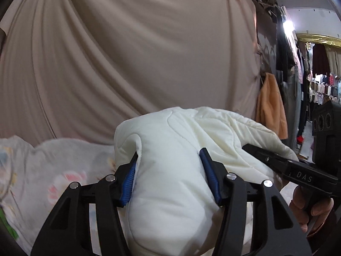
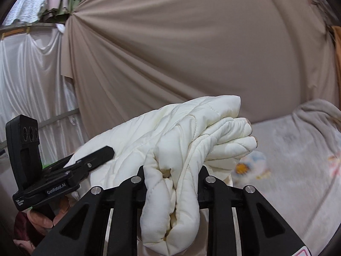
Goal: Fold large clothes
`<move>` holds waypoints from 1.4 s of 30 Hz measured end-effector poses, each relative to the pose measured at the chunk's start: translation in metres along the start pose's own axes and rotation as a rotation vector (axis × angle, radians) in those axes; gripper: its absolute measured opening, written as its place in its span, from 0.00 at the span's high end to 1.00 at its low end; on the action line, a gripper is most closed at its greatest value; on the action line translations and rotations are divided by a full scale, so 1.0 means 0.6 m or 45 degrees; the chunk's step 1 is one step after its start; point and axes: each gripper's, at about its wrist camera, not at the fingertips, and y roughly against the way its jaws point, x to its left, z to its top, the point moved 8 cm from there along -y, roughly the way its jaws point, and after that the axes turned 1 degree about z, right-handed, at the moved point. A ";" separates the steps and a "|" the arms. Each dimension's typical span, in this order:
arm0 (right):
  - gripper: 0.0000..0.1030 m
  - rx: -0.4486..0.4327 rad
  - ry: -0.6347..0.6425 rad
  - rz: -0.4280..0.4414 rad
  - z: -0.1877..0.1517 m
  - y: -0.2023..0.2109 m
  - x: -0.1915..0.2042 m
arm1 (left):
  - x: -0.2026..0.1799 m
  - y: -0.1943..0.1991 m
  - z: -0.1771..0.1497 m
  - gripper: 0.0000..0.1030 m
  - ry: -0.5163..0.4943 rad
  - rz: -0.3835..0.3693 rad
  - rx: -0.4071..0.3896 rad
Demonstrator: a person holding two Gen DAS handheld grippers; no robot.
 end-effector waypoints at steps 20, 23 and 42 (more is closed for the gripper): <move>0.45 0.407 -0.196 -0.106 -0.214 -0.240 -0.041 | 0.194 -0.104 -0.243 0.25 0.135 0.201 0.411; 0.45 0.428 -0.134 -0.105 -0.195 -0.237 -0.018 | 0.197 -0.097 -0.244 0.25 0.190 0.197 0.428; 0.77 0.616 0.141 -0.361 -0.253 -0.265 0.014 | 0.242 -0.094 -0.311 0.23 0.309 0.288 0.564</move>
